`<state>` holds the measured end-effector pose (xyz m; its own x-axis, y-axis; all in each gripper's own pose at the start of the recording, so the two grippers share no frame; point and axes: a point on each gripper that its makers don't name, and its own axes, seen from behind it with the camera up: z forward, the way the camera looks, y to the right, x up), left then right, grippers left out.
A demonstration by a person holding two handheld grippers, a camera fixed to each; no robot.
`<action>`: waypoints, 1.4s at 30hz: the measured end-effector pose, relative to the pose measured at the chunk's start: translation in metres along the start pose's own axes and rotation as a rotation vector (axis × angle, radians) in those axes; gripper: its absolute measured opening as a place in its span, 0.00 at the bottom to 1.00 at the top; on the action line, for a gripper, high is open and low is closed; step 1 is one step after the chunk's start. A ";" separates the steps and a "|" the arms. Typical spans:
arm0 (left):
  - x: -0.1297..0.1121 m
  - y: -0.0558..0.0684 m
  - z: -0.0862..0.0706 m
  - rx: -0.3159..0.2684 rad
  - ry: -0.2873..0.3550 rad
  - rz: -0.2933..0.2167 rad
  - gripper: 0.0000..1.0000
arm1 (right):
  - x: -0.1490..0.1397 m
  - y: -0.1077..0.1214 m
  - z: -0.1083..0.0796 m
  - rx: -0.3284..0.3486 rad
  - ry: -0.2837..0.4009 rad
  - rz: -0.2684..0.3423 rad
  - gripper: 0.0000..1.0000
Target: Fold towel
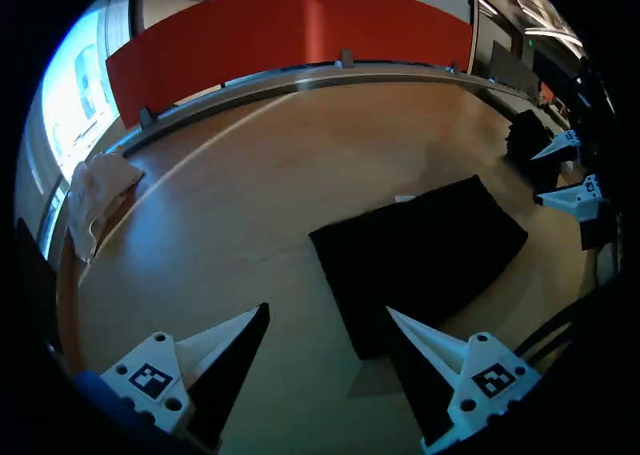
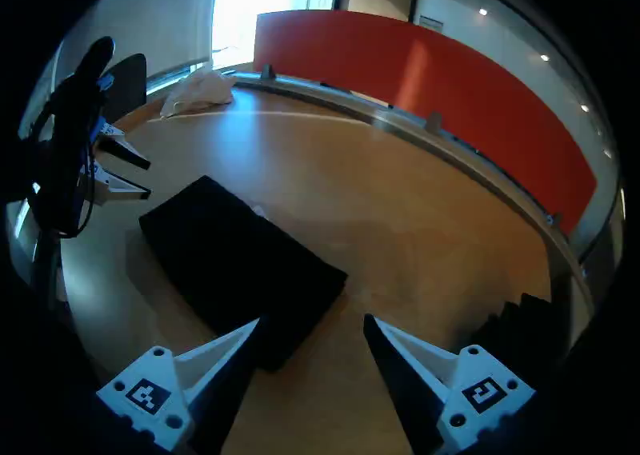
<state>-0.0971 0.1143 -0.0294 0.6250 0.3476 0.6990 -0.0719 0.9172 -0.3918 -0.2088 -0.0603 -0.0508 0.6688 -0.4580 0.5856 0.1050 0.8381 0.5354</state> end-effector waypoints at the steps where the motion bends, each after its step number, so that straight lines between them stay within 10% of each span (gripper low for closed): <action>1: -0.001 0.000 -0.001 0.000 0.000 -0.004 0.97 | -0.001 0.000 -0.001 -0.001 0.000 0.002 0.91; 42: -0.043 -0.043 -0.061 0.128 0.035 -0.190 0.97 | -0.008 -0.019 0.016 0.083 -0.031 -0.084 0.91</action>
<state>-0.0738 0.0483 -0.0792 0.6631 0.1614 0.7309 -0.0474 0.9836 -0.1741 -0.2278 -0.0776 -0.0565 0.6368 -0.5358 0.5544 0.0981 0.7695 0.6311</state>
